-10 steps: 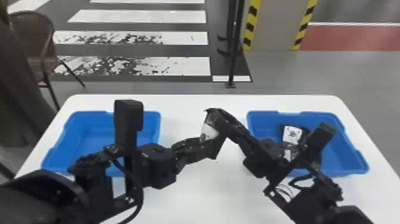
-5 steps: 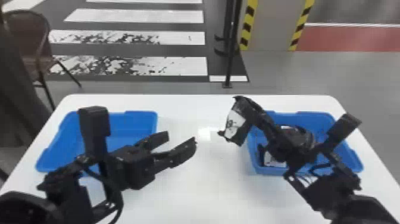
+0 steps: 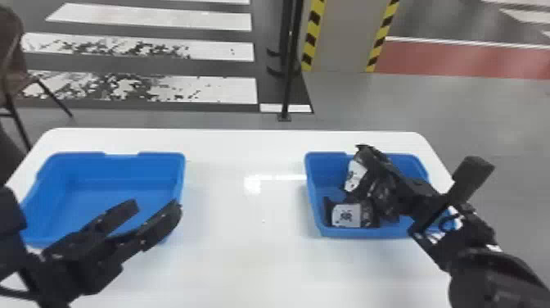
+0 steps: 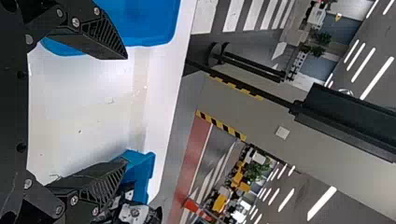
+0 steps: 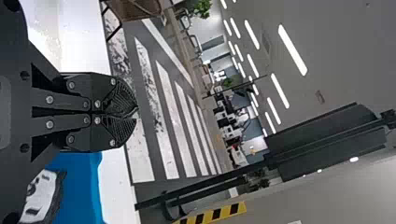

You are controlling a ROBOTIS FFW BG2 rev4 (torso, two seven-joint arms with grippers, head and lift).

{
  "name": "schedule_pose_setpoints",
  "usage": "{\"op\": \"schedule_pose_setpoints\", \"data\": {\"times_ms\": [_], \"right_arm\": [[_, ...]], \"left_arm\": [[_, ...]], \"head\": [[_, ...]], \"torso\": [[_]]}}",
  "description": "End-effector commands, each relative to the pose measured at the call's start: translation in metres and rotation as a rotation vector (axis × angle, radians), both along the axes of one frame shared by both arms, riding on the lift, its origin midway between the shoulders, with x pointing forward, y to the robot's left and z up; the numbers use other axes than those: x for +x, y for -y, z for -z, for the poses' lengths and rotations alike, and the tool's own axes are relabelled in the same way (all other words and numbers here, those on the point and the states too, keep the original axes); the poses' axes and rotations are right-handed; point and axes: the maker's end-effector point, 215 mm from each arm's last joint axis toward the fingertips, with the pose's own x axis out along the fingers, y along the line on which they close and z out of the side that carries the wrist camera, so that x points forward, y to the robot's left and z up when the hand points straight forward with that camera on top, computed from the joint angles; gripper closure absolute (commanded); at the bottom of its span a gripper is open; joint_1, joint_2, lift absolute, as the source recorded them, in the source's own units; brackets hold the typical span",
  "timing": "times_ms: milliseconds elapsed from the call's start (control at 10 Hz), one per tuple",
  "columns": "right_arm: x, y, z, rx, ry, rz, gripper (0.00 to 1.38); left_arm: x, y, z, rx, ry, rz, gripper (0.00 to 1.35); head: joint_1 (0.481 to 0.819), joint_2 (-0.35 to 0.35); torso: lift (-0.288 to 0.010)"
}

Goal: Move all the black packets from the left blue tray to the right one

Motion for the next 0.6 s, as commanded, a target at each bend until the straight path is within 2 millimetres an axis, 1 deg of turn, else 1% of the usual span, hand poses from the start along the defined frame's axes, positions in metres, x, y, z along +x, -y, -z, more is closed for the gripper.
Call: {"op": "schedule_pose_setpoints", "data": {"times_ms": [0, 100, 200, 300, 400, 500], "right_arm": [[0.002, 0.010, 0.020, 0.012, -0.054, 0.001, 1.14], [0.001, 0.025, 0.022, 0.013, -0.058, 0.026, 0.89], [-0.003, 0.039, 0.017, 0.000, -0.042, 0.052, 0.45], [-0.014, 0.060, -0.001, -0.076, 0.004, 0.104, 0.14], [-0.037, 0.065, -0.018, -0.142, 0.034, 0.148, 0.07], [-0.061, 0.059, -0.032, -0.186, 0.072, 0.167, 0.11]], "left_arm": [[-0.006, -0.008, 0.007, -0.002, -0.018, -0.015, 0.24], [-0.009, -0.013, 0.010, -0.002, -0.024, -0.025, 0.24], [-0.010, -0.019, 0.006, -0.004, -0.008, -0.043, 0.24], [-0.010, -0.032, -0.004, 0.008, 0.025, -0.073, 0.24], [-0.010, -0.055, -0.016, 0.037, 0.078, -0.127, 0.24], [-0.014, -0.091, -0.026, 0.078, 0.130, -0.211, 0.24]], "head": [[0.695, -0.117], [0.695, -0.119], [0.695, -0.127], [0.695, -0.131], [0.695, -0.145], [0.695, -0.152]], "torso": [[-0.140], [-0.140], [-0.140], [-0.140], [-0.140], [-0.140]]}}
